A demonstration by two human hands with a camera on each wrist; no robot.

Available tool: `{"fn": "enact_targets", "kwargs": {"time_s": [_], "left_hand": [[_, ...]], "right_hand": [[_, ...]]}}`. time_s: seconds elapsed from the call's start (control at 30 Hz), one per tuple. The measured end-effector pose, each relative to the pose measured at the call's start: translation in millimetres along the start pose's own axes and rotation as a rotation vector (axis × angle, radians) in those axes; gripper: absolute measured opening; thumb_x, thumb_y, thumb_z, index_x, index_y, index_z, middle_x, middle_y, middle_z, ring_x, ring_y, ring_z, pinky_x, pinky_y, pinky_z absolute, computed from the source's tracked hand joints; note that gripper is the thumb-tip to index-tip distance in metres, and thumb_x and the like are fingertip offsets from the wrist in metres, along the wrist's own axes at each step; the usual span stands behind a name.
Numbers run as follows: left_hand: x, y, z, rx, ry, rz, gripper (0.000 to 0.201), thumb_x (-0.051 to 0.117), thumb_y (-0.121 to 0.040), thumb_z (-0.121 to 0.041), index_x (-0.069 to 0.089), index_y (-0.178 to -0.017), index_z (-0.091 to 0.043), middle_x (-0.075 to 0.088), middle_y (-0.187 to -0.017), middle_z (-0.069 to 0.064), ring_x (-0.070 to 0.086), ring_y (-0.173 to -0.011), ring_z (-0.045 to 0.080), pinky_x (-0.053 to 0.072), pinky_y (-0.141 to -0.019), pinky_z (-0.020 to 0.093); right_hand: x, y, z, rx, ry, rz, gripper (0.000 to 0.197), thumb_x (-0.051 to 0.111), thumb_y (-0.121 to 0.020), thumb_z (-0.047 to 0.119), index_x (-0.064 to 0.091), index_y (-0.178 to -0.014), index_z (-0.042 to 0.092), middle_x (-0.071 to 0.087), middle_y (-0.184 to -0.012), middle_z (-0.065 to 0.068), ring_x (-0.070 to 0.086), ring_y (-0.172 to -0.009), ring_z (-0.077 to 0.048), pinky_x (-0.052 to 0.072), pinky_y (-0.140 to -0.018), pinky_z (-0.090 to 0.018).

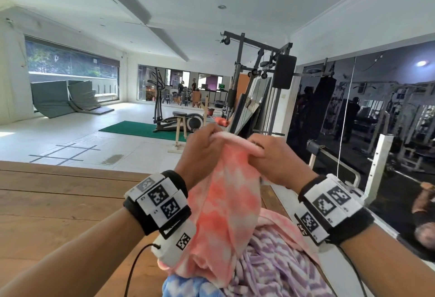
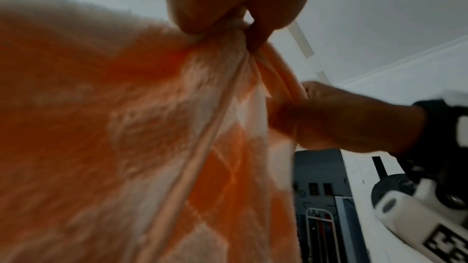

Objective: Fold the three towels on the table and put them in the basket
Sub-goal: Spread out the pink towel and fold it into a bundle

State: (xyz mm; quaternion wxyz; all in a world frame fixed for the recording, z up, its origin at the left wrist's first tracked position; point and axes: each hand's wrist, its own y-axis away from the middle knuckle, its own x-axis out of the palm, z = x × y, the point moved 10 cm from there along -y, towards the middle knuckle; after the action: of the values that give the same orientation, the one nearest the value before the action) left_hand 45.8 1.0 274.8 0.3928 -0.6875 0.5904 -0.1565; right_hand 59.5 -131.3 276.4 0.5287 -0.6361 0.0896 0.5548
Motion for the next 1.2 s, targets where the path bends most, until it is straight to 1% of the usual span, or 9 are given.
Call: {"fn": "enact_targets", "kwargs": {"time_s": [0.1,0.23,0.33,0.43,0.6,0.7,0.8,1.0,1.2], "left_hand": [[-28,-2,5,-0.024,0.061,-0.132,0.021,0.038,-0.097,-0.005,0.051,-0.082,-0.009,0.046,-0.069,-0.001,0.039,-0.054,0.003,0.033,-0.043,0.009],[-41,-5,27,-0.114,-0.065,-0.165,0.022,0.038,-0.096,-0.005,0.048,-0.077,-0.01,0.045,-0.068,-0.001,0.041,-0.059,0.01,0.034,-0.047,0.012],[-26,-2,18,-0.076,0.027,0.013,0.018,0.055,-0.089,-0.005,0.048,-0.104,-0.014,0.059,-0.091,0.0,0.06,-0.076,0.015,0.053,-0.062,0.02],[-2,9,-8,0.065,-0.066,0.175,0.039,0.065,-0.085,-0.013,0.047,-0.119,-0.019,0.063,-0.091,-0.004,0.063,-0.078,-0.001,0.053,-0.064,0.013],[-39,5,-5,0.057,-0.036,-0.069,0.014,0.047,-0.096,-0.003,0.054,-0.086,-0.01,0.056,-0.07,-0.003,0.048,-0.058,0.001,0.039,-0.053,0.017],[-59,3,17,-0.075,0.067,-0.141,0.011,0.047,-0.096,-0.008,0.053,-0.086,-0.009,0.055,-0.075,0.004,0.05,-0.066,0.014,0.042,-0.059,0.03],[-78,4,35,-0.128,0.059,-0.17,0.02,0.041,-0.098,-0.007,0.054,-0.107,-0.019,0.057,-0.084,-0.001,0.049,-0.062,0.008,0.04,-0.053,0.017],[-80,21,78,-0.377,0.104,-0.032,0.025,0.039,-0.084,-0.006,0.059,-0.068,-0.006,0.064,-0.082,0.007,0.058,-0.08,0.018,0.045,-0.073,0.028],[-43,30,82,-0.4,-0.1,0.512,0.05,0.074,-0.078,-0.035,0.051,-0.122,-0.031,0.066,-0.103,-0.001,0.069,-0.082,0.015,0.056,-0.064,0.025]], "right_hand": [[9,9,-38,0.154,-0.036,-0.023,0.008,0.058,-0.085,0.003,0.062,-0.081,0.008,0.063,-0.074,-0.004,0.056,-0.065,-0.018,0.045,-0.06,-0.036],[-2,7,-46,0.318,-0.713,-0.209,0.016,0.047,-0.097,0.004,0.061,-0.089,0.0,0.063,-0.083,-0.007,0.059,-0.07,-0.016,0.049,-0.054,-0.019],[-20,-10,-4,0.091,-0.528,-0.253,0.019,0.052,-0.094,0.01,0.06,-0.086,-0.004,0.062,-0.081,0.0,0.055,-0.062,-0.021,0.046,-0.05,-0.023],[-11,-21,30,-0.128,-0.269,-0.196,0.021,0.075,-0.077,0.011,0.062,-0.088,-0.001,0.063,-0.081,-0.006,0.058,-0.064,-0.015,0.048,-0.055,-0.018],[34,-15,15,0.104,-0.595,0.032,0.023,0.054,-0.095,0.034,0.062,-0.099,0.012,0.069,-0.086,-0.013,0.065,-0.072,-0.031,0.055,-0.064,-0.042],[87,10,10,0.143,-0.64,0.322,0.03,0.054,-0.094,0.034,0.067,-0.098,0.007,0.072,-0.09,-0.006,0.071,-0.076,-0.018,0.058,-0.069,-0.031],[109,20,-13,0.215,-0.678,0.332,0.041,0.047,-0.096,0.037,0.065,-0.097,0.0,0.068,-0.086,-0.011,0.064,-0.069,-0.014,0.052,-0.064,-0.024],[41,-14,-6,0.082,-0.455,0.001,0.038,0.052,-0.095,0.036,0.06,-0.072,0.006,0.058,-0.065,-0.012,0.052,-0.054,-0.013,0.042,-0.053,-0.023],[42,-34,50,-0.058,-0.309,0.102,0.036,0.054,-0.095,0.034,0.06,-0.073,0.007,0.053,-0.063,-0.001,0.048,-0.054,-0.011,0.038,-0.051,-0.019]]}}
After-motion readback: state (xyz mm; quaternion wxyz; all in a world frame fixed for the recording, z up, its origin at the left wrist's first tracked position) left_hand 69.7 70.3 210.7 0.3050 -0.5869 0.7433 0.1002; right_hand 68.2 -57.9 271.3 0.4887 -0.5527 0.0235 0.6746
